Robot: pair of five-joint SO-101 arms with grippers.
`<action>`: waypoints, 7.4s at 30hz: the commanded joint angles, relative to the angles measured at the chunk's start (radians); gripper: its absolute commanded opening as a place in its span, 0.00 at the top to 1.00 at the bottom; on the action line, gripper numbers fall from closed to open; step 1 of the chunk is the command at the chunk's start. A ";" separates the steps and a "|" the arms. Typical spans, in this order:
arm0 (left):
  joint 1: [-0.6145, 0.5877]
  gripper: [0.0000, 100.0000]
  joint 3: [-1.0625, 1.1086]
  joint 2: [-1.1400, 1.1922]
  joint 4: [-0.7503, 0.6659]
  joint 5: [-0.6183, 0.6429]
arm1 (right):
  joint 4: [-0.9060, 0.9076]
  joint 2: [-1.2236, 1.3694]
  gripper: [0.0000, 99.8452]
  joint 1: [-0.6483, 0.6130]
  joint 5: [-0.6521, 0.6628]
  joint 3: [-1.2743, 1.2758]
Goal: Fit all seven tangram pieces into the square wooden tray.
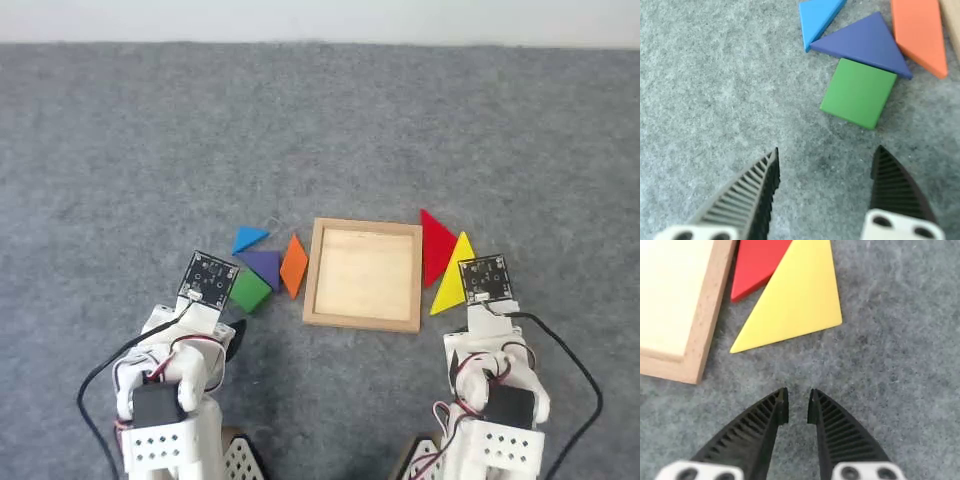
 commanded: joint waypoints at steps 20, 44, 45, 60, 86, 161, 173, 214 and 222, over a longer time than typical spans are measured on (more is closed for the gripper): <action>0.003 0.72 -0.008 -0.018 0.003 0.006 | 0.007 0.002 0.92 -0.005 -0.008 0.020; 0.003 0.72 -0.008 -0.018 0.003 0.006 | -0.097 0.002 0.91 -0.217 0.120 0.003; 0.003 0.72 -0.008 -0.018 0.003 0.006 | -0.134 0.002 0.91 -0.173 0.178 -0.009; 0.003 0.72 -0.008 -0.018 0.003 0.006 | -0.050 0.071 0.92 0.010 0.199 -0.399; 0.003 0.72 -0.008 -0.018 0.003 0.006 | -0.102 1.776 0.78 -0.220 -0.222 -1.326; 0.003 0.72 -0.008 -0.018 0.003 0.006 | -0.050 1.297 0.93 -0.160 -0.126 -1.043; 0.003 0.72 -0.008 -0.018 0.003 0.006 | -0.090 1.265 0.80 -0.343 -0.104 -0.773; 0.003 0.72 -0.008 -0.018 0.003 0.006 | -0.104 1.785 0.86 0.168 -0.333 -1.266; 0.003 0.72 -0.008 -0.018 0.003 0.006 | 0.127 1.745 0.86 0.113 -0.529 -1.274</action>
